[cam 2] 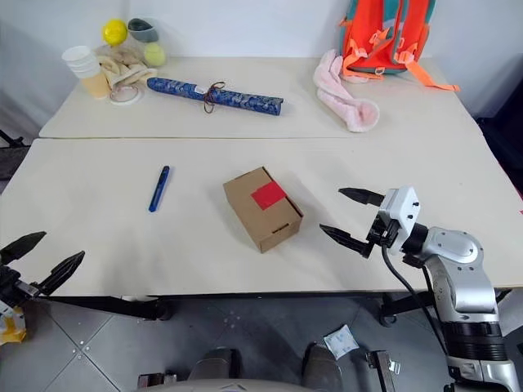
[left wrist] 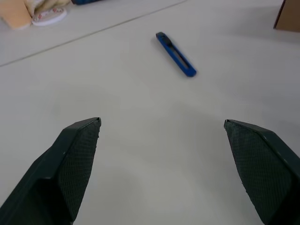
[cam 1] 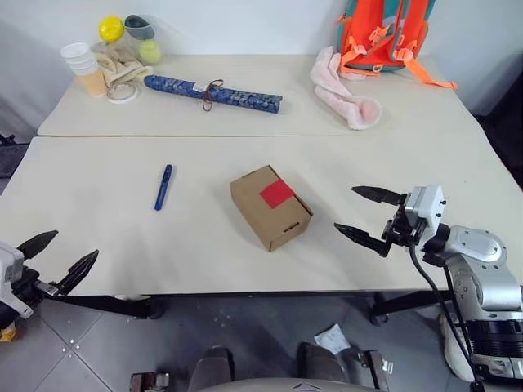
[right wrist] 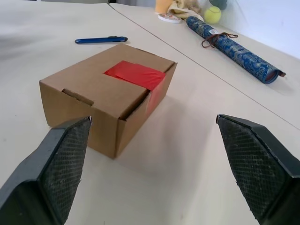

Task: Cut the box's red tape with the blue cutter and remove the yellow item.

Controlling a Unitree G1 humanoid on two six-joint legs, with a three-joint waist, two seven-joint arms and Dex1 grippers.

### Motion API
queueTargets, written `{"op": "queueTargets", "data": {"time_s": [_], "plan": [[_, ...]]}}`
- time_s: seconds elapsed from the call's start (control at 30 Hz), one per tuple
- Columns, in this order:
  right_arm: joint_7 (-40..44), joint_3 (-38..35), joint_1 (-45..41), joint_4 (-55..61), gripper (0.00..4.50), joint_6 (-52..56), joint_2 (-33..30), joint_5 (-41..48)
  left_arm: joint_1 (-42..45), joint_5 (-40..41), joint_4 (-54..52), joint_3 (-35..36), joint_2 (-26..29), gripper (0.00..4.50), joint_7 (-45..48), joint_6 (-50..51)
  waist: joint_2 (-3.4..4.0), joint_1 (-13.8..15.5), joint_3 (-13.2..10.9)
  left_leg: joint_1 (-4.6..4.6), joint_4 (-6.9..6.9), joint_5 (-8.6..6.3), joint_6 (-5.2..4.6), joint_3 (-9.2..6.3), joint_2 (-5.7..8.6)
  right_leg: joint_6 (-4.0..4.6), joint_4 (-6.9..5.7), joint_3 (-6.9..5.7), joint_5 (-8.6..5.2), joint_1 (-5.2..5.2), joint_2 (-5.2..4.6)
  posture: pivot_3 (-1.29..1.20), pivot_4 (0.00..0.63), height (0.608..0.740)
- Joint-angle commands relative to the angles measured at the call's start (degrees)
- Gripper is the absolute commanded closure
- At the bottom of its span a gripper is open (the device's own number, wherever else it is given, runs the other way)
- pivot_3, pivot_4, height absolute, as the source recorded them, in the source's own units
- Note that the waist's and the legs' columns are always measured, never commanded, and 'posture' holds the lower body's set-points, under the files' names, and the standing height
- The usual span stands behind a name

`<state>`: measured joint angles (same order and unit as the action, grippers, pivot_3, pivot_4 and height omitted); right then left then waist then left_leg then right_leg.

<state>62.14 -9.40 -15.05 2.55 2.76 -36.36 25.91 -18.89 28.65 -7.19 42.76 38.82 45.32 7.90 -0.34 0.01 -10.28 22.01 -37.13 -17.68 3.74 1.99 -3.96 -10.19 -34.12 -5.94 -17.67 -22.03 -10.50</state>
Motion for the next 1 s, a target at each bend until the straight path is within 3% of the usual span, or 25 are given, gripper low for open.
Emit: {"op": "queueTargets", "data": {"time_s": [0.03, 0.57, 0.67, 0.77, 0.9, 1.0], "plan": [[0.5, -0.8, -0.8, 0.5, 0.04, -0.7, -0.6, 1.0, 0.1, 1.2, -0.3, 1.3, -0.2, 0.0, -0.2, -0.1, -0.01, 0.1, 0.0, 0.0, 0.0, 0.0, 0.0, 0.0, 0.0, 0.0, 0.0, 0.0, 0.0, 0.0, 0.0, 0.0, 0.15, 0.74], [1.5, 1.1, -3.5, -1.2, 0.04, 1.4, -0.2, 0.9, -2.4, 6.2, -8.0, 0.0, -0.6, 0.0, 2.2, 5.8, -0.01, -0.1, 0.0, 0.0, -0.04, 0.0, 0.0, 0.02, 0.0, 0.0, -0.06, 0.0, 0.0, -0.02, -0.01, 0.0, 0.15, 0.74], [2.0, 1.5, -4.8, -2.5, 0.0, 1.0, 0.1, 0.6, -2.4, 6.5, -9.1, -0.6, -1.0, 0.57, 2.6, 6.0, -0.01, 0.0, 0.0, 0.0, -0.04, -0.01, 0.0, 0.02, 0.0, 0.0, -0.06, 0.0, 0.0, -0.02, -0.01, 0.0, 0.15, 0.74], [2.1, 1.7, -5.6, -3.1, 0.59, 2.6, 0.1, 1.2, -2.8, 8.4, -10.4, -0.6, -1.4, 1.43, 3.6, 7.2, -0.02, 0.0, 0.0, 0.0, -0.05, -0.01, 0.0, 0.02, 0.0, 0.0, -0.06, 0.0, 0.0, -0.02, -0.01, 0.0, 0.15, 0.74], [1.2, 2.2, -6.9, -5.6, 1.99, 0.0, 0.7, -1.1, -1.4, 5.8, -10.4, -3.2, -1.3, 2.68, 2.8, 5.9, -0.02, -0.1, 0.0, -0.01, -0.05, -0.01, 0.0, 0.02, 0.0, 0.0, -0.07, 0.0, 0.0, -0.02, -0.01, 0.0, 0.15, 0.74], [-1.4, 4.5, -10.9, -11.9, 2.98, -3.2, 2.4, -6.0, 2.8, 5.3, -13.1, -11.3, -0.7, 3.53, 2.0, 8.9, -0.02, 0.0, 0.0, -0.02, -0.08, -0.01, 0.0, 0.03, 0.0, 0.0, -0.08, 0.0, 0.0, 0.0, -0.01, 0.0, 0.15, 0.74]]}}
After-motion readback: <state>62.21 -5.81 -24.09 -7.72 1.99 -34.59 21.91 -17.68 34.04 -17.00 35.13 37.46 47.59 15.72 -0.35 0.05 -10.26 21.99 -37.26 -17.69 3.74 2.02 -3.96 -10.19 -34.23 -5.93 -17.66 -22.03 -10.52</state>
